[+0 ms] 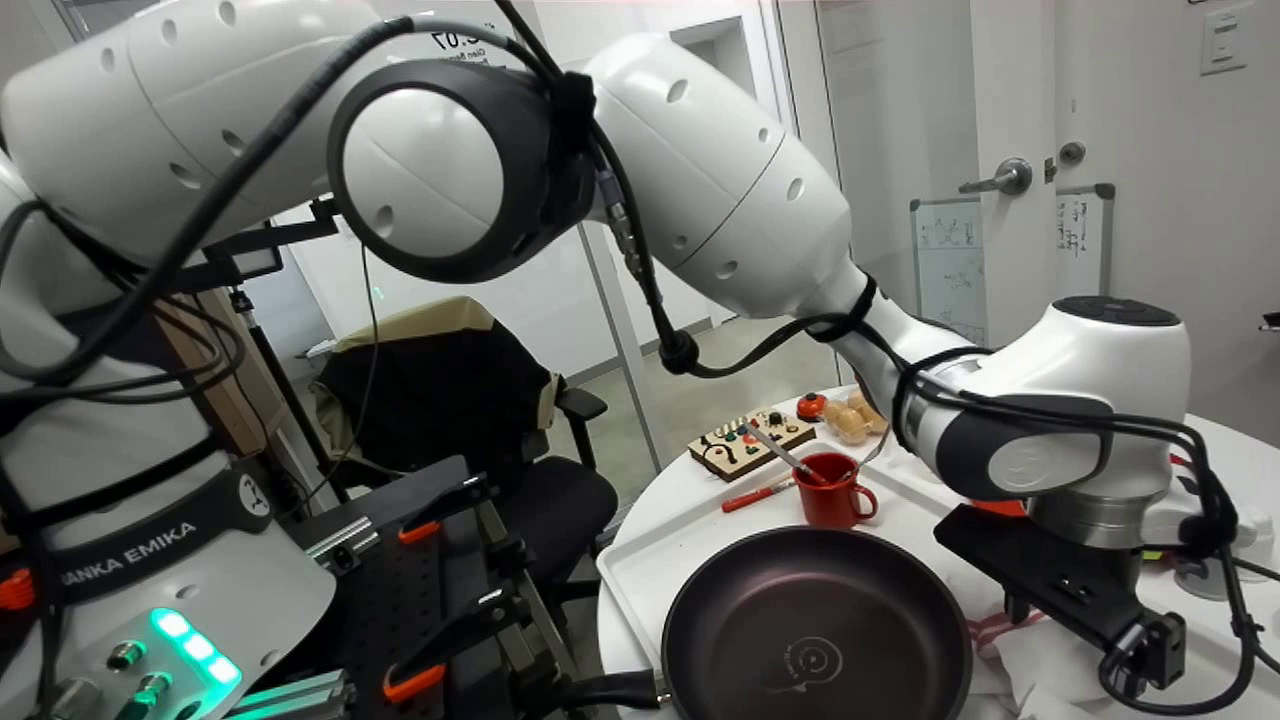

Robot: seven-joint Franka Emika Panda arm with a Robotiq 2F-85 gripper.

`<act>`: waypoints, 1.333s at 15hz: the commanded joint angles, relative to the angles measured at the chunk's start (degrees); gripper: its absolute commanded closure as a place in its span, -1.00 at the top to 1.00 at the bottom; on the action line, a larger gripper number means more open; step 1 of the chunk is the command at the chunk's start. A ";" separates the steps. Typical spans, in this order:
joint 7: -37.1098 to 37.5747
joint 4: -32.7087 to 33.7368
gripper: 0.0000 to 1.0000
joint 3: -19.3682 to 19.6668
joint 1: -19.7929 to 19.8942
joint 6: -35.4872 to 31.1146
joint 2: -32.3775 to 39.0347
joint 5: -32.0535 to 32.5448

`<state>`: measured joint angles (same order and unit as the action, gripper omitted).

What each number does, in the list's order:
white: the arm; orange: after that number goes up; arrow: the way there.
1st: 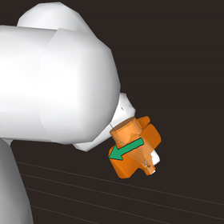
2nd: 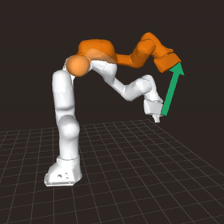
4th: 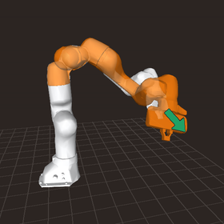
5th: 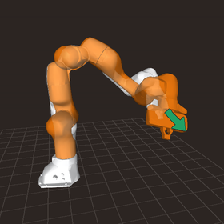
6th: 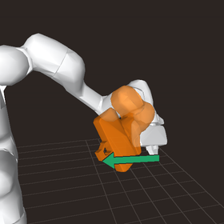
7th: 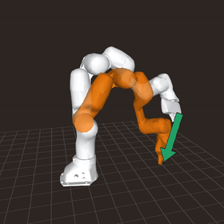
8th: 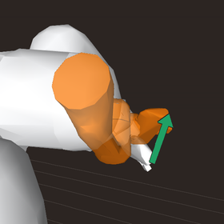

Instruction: Use the right white towel farthest from you to wipe the pan

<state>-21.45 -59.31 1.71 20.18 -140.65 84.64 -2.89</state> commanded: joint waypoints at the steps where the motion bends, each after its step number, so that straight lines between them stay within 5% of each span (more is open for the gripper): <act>1: 2.88 -0.87 1.00 0.76 -1.52 -1.49 0.00 1.59; 9: 4.36 -0.69 1.00 1.17 -2.41 -1.02 0.00 2.08; 10: 4.38 -0.73 0.50 1.20 -2.39 -1.08 0.00 2.08; 12: 4.36 -0.72 0.33 1.25 -2.33 -1.09 0.00 2.08; 20: 4.04 -0.70 -0.93 1.22 -2.05 -1.53 -0.02 2.04</act>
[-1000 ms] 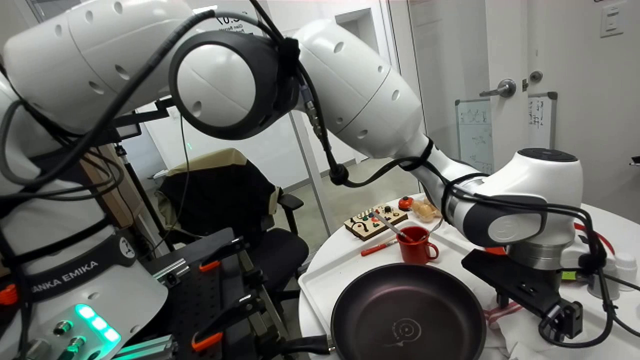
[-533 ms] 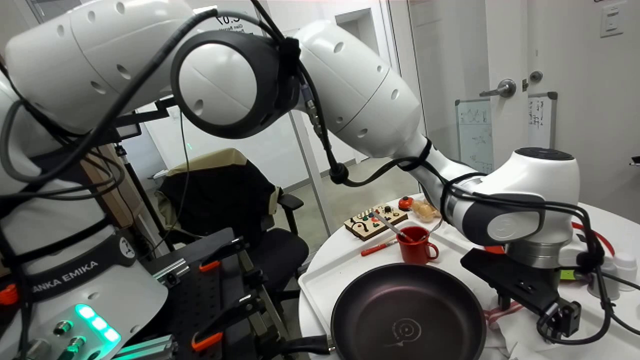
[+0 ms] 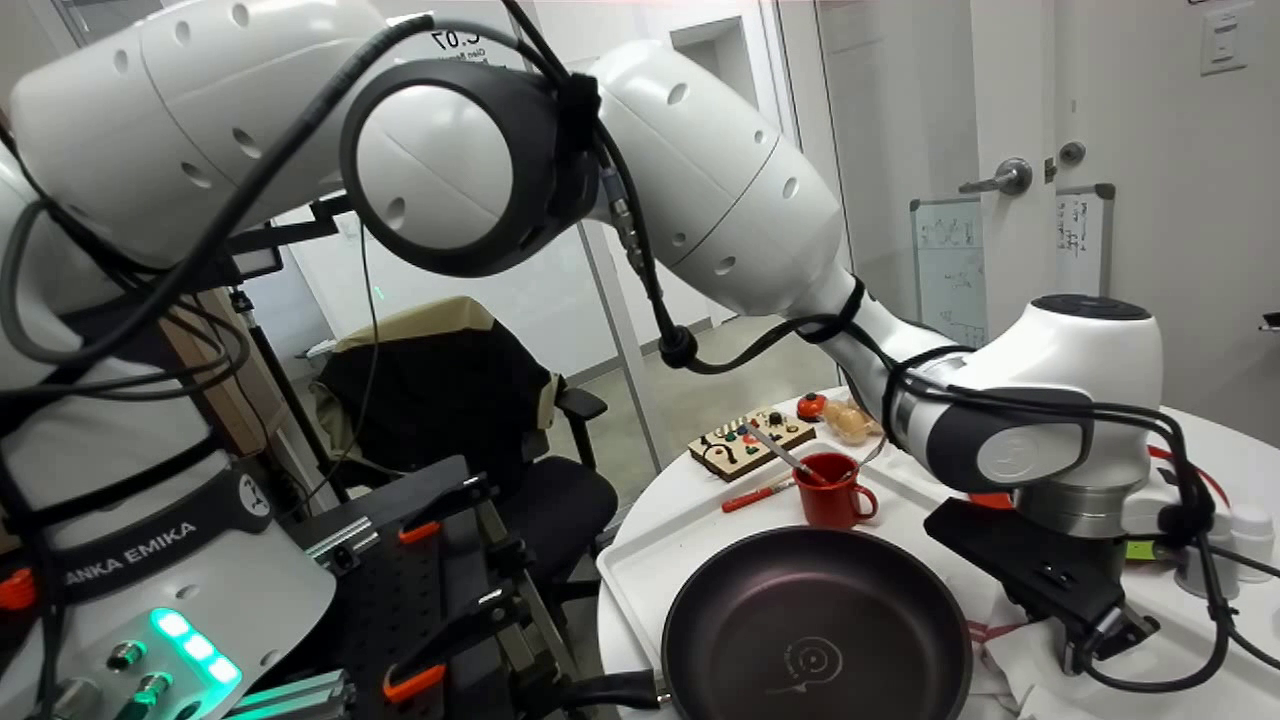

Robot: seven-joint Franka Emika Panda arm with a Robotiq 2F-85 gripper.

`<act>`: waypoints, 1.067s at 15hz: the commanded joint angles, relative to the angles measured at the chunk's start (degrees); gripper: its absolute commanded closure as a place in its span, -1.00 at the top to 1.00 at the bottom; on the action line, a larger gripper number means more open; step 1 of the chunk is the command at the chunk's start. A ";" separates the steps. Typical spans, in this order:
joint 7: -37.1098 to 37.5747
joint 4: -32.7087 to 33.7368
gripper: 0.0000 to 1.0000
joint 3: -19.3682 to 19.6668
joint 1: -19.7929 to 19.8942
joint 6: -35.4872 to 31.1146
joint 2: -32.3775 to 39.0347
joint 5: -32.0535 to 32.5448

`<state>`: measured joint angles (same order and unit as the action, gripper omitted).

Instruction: Use the right white towel farthest from you to wipe the pan

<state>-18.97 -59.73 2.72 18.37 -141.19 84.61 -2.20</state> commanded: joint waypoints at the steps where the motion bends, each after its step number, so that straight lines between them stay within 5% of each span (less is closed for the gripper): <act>1: 1.53 -0.26 -0.99 0.18 -0.18 -1.03 -0.01 1.32; 16: -4.59 1.53 -0.96 -3.09 4.81 -3.84 -2.06 -1.10</act>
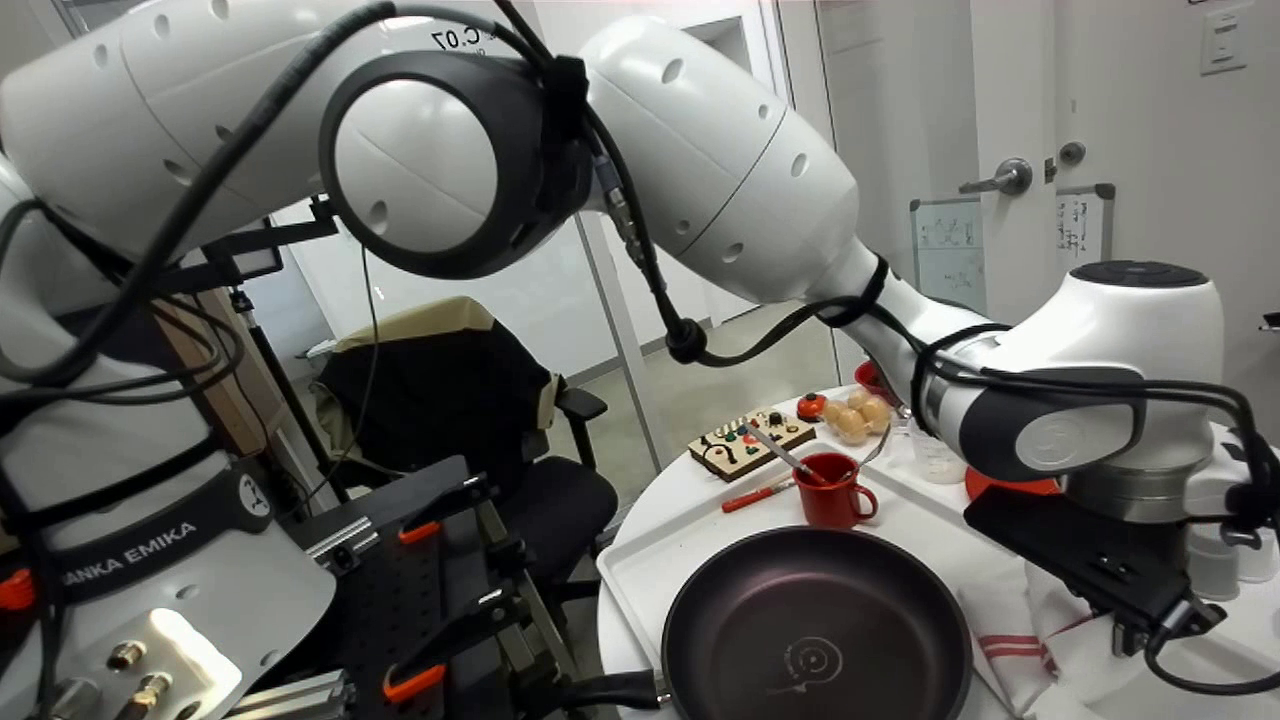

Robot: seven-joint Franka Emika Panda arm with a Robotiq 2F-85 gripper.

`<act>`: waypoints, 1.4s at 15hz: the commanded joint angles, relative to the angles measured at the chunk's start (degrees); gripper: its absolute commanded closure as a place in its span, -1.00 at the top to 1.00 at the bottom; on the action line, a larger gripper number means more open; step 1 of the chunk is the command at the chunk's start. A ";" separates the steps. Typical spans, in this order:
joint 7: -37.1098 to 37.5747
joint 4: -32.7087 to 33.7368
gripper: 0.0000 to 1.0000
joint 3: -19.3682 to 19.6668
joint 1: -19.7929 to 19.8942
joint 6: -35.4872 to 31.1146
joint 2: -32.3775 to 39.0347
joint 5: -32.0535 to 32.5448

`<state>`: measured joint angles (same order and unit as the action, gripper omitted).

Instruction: Use the right white towel farthest from you to wipe the pan

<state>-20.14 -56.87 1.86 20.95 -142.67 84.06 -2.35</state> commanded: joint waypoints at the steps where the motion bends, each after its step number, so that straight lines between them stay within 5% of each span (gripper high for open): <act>1: -4.51 -2.71 -0.96 -2.99 2.85 -3.47 -2.37 -1.12; 6: -7.51 -12.62 -0.96 -4.89 3.95 -11.85 -7.88 -0.22; 21: -3.17 -50.71 -0.96 -1.64 -2.59 -27.84 -31.43 5.82</act>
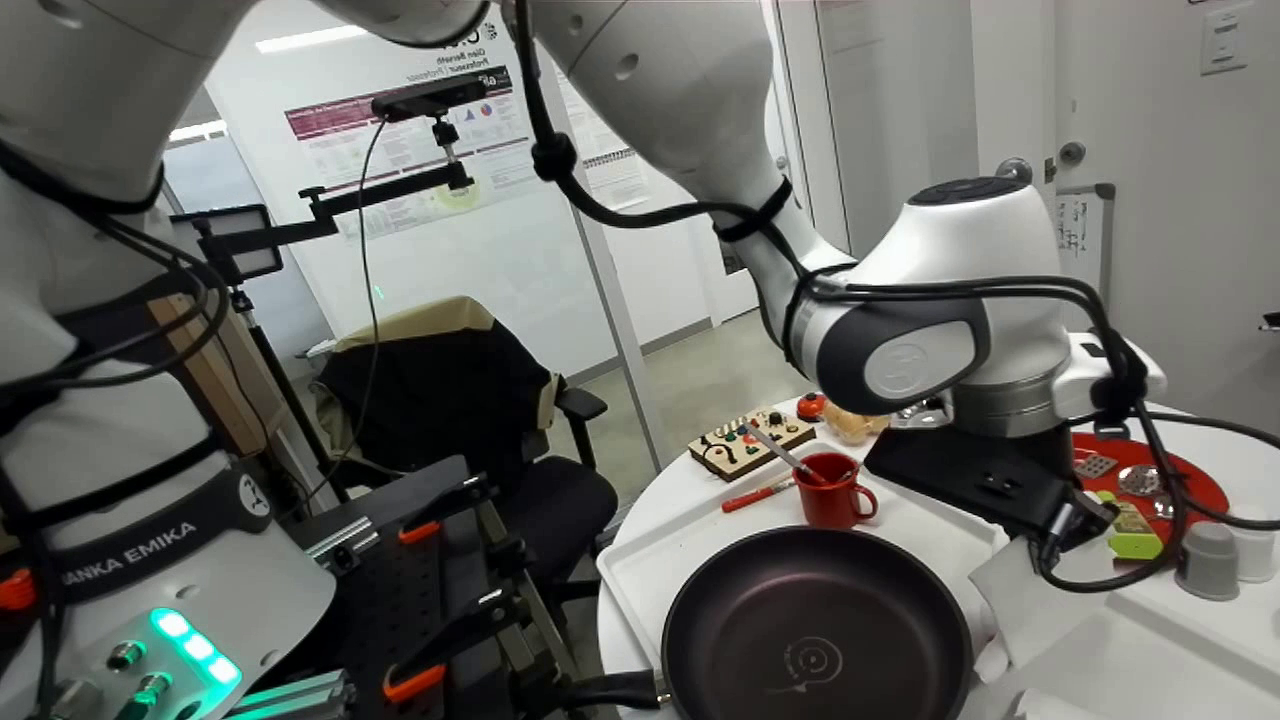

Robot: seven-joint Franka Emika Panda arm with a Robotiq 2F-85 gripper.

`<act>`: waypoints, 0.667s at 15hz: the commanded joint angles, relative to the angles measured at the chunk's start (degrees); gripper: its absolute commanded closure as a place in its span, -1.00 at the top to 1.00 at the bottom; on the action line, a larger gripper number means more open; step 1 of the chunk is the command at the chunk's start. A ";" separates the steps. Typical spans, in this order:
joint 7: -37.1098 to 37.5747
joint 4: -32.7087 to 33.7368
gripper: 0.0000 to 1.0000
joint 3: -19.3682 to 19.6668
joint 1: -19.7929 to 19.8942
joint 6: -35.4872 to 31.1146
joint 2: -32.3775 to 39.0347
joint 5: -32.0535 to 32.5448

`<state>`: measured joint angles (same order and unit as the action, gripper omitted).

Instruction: Use the right white towel farthest from you to wipe the pan

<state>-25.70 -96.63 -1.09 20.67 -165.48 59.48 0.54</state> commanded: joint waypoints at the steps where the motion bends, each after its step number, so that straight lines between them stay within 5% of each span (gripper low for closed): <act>1: 2.91 -13.78 -0.96 1.66 -3.13 -6.75 -8.37 3.69; 10: 7.05 -37.78 -0.96 9.87 -14.33 -18.84 -19.42 10.53</act>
<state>-20.52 -125.41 4.78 10.57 -181.61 45.53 8.26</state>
